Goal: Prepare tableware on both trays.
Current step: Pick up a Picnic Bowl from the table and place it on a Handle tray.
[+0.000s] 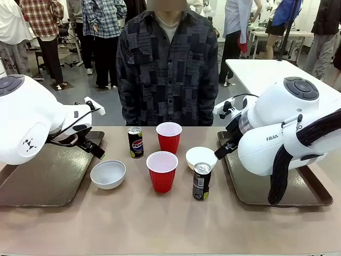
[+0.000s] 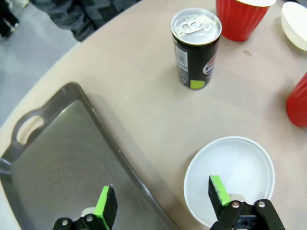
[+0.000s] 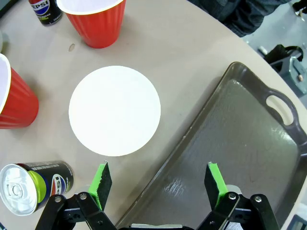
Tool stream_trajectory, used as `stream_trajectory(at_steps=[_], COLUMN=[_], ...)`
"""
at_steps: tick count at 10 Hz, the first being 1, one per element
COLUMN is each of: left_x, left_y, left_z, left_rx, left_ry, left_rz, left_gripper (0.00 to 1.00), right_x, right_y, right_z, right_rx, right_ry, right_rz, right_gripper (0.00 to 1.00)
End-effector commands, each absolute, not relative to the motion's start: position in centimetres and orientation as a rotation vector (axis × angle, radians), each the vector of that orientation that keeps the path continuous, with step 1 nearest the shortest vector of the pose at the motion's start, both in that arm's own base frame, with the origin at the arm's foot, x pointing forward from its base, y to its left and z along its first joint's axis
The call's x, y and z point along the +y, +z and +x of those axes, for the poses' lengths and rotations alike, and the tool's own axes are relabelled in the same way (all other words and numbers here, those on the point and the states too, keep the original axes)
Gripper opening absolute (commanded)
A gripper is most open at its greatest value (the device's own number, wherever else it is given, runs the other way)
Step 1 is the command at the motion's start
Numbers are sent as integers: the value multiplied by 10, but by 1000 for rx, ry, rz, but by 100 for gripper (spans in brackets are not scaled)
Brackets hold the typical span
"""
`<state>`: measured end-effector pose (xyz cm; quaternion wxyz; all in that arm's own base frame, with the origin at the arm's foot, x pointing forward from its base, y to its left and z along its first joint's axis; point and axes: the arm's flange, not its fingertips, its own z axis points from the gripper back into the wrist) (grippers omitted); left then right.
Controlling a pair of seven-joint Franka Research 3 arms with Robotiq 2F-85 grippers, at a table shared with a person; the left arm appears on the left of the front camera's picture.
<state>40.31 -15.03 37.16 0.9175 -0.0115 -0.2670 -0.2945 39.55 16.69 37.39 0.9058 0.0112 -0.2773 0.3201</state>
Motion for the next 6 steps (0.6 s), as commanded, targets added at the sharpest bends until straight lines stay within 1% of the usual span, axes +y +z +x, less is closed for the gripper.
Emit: stream_trajectory(at_steps=[1, 6], left_x=[-150, -150], left_y=[372, 372], left_z=[403, 403], left_rx=[-549, -549], left_ry=[-606, -606], left_rz=[-24, -24], left_gripper=[100, 100], right_x=[167, 167], right_y=[374, 374], right_z=[395, 395], right_rx=[-573, -573], right_ry=[661, 661], right_rz=[23, 23], right_gripper=[100, 100])
